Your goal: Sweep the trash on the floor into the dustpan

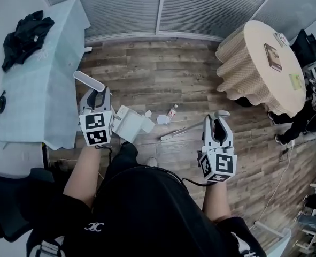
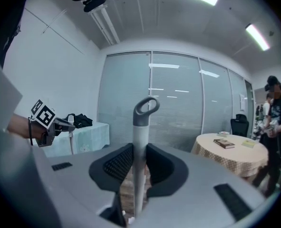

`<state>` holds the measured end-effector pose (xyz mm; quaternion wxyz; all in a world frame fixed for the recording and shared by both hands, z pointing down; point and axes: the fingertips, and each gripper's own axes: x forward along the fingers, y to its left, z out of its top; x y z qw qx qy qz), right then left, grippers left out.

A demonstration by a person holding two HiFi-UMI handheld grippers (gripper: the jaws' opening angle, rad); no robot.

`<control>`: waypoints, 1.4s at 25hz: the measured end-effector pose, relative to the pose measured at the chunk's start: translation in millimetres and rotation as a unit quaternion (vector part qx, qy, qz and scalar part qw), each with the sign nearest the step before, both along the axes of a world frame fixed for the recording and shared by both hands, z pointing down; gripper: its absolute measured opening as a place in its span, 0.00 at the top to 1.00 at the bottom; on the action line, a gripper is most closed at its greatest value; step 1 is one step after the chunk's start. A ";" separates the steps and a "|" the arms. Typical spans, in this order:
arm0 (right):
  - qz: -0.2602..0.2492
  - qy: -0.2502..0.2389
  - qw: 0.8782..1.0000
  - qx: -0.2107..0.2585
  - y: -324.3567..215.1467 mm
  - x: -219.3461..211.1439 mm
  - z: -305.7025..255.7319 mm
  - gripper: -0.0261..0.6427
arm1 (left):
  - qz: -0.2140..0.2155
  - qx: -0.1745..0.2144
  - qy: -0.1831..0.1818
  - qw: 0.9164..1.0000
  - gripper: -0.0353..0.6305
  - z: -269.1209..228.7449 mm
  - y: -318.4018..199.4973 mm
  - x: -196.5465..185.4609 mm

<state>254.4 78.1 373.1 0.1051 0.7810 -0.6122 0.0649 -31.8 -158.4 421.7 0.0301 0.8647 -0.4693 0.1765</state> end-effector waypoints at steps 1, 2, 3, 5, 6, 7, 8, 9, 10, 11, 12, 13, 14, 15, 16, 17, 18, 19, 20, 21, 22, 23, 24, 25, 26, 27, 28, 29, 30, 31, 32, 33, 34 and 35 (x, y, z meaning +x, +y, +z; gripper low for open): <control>0.010 -0.002 1.000 -0.003 -5.0 2.6 1.7 0.82 | 0.006 -0.005 -0.002 1.000 0.79 4.5 -8.7 2.6; 0.021 -0.004 1.000 -0.004 -10.3 5.5 2.6 0.82 | 0.012 -0.010 -0.004 1.000 0.79 8.9 -17.4 5.4; 0.031 -0.005 0.999 -0.006 -15.2 8.3 3.1 0.82 | 0.019 -0.015 -0.005 1.000 0.79 12.9 -25.7 7.9; 0.051 -0.008 0.999 -0.012 -23.9 12.8 5.5 0.82 | 0.030 -0.025 -0.004 0.999 0.79 20.9 -42.6 10.7; 0.060 -0.010 0.998 -0.016 -28.9 15.2 7.0 0.82 | 0.032 -0.031 -0.002 0.999 0.79 24.9 -52.2 11.0; 0.069 -0.011 0.997 -0.018 -34.3 17.6 8.2 0.82 | 0.033 -0.038 0.001 0.999 0.79 28.7 -62.3 10.9; 0.078 -0.012 0.997 -0.020 -39.6 19.7 8.8 0.82 | 0.033 -0.044 0.003 0.998 0.79 31.7 -71.7 10.6; 0.085 -0.013 0.996 -0.022 -44.6 21.8 9.1 0.82 | 0.034 -0.048 0.005 0.998 0.79 34.2 -80.1 10.3; 0.091 -0.014 0.995 -0.023 -49.2 24.3 9.6 0.82 | 0.037 -0.052 0.007 0.998 0.79 36.6 -87.3 10.9; 0.099 -0.014 0.995 -0.025 -53.6 27.7 10.6 0.82 | 0.043 -0.054 0.007 0.998 0.79 39.6 -93.5 12.7; 0.108 -0.015 0.994 -0.027 -57.3 31.7 12.2 0.82 | 0.051 -0.057 0.005 0.997 0.79 43.5 -98.5 15.7; 0.118 -0.017 0.992 -0.029 -60.2 35.5 13.9 0.82 | 0.061 -0.059 0.002 0.996 0.79 48.4 -102.1 18.8; 0.128 -0.017 0.991 -0.033 -62.7 38.7 15.6 0.82 | 0.070 -0.061 -0.002 0.996 0.79 54.3 -104.8 21.2; 0.137 -0.017 0.990 -0.036 -65.3 41.5 16.8 0.82 | 0.078 -0.063 -0.005 0.995 0.79 60.4 -107.1 22.8; 0.144 -0.016 0.989 -0.038 -68.7 44.3 17.7 0.82 | 0.084 -0.066 -0.009 0.994 0.79 66.2 -109.9 24.2; 0.149 -0.015 0.988 -0.041 -72.8 47.3 18.6 0.82 | 0.087 -0.069 -0.012 0.994 0.79 71.2 -113.6 25.7; 0.153 -0.014 0.987 -0.043 -77.3 50.2 19.9 0.82 | 0.088 -0.071 -0.014 0.993 0.79 75.5 -118.3 26.8; 0.154 -0.014 0.987 -0.046 -81.8 52.7 21.6 0.82 | 0.086 -0.074 -0.016 0.993 0.79 79.5 -123.7 27.1; 0.153 -0.012 0.987 -0.050 -86.2 54.6 23.7 0.82 | 0.081 -0.077 -0.017 0.994 0.79 83.3 -129.2 26.2; 0.149 -0.010 0.987 -0.054 -90.5 56.4 26.1 0.82 | 0.073 -0.080 -0.018 0.994 0.79 86.8 -134.6 24.3; 0.143 -0.007 0.988 -0.059 -94.7 58.7 28.7 0.82 | 0.063 -0.083 -0.018 0.994 0.79 90.0 -139.4 22.0; 0.135 -0.004 0.989 -0.064 -98.5 62.2 31.8 0.82 | 0.052 -0.087 -0.019 0.995 0.79 92.7 -143.0 19.7; 0.125 -0.001 0.990 -0.071 -101.5 66.9 35.8 0.81 | 0.039 -0.091 -0.021 0.995 0.79 95.2 -144.8 17.8; 0.115 0.003 0.990 -0.079 -103.8 73.1 40.7 0.81 | 0.027 -0.095 -0.024 0.995 0.79 98.1 -144.9 17.0; 0.105 0.006 0.991 -0.087 -105.5 80.5 46.6 0.81 | 0.013 -0.101 -0.026 0.994 0.79 101.8 -143.8 17.2; 0.095 0.007 0.991 -0.097 -106.6 88.6 53.2 0.81 | -0.001 -0.108 -0.029 0.994 0.79 106.2 -141.5 18.0; 0.084 0.007 0.991 -0.106 -107.0 96.6 60.2 0.81 | -0.017 -0.114 -0.032 0.993 0.79 111.5 -138.2 18.7; 0.072 0.006 0.991 -0.115 -107.0 104.2 67.2 0.81 | -0.034 -0.118 -0.035 0.992 0.79 117.2 -133.9 18.8; 0.059 0.005 0.991 -0.122 -107.2 111.7 73.9 0.81 | -0.052 -0.122 -0.038 0.990 0.79 123.1 -129.6 18.5; 0.044 0.004 0.991 -0.129 -108.0 119.4 80.3 0.81 | -0.071 -0.125 -0.041 0.989 0.79 128.6 -125.9 18.1; 0.028 0.004 0.990 -0.136 -109.1 127.3 86.5 0.81 | -0.092 -0.129 -0.044 0.986 0.79 133.6 -122.7 17.8; 0.011 0.004 0.990 -0.142 -110.0 134.9 92.7 0.81 | -0.112 -0.133 -0.046 0.984 0.79 138.4 -119.1 17.6; -0.010 0.006 0.989 -0.150 -110.7 141.8 99.1 0.81 | -0.129 -0.138 -0.050 0.981 0.79 143.0 -115.1 17.9; -0.032 0.010 0.987 -0.158 -111.8 147.8 105.7 0.81 | -0.144 -0.141 -0.054 0.978 0.79 147.5 -111.2 19.0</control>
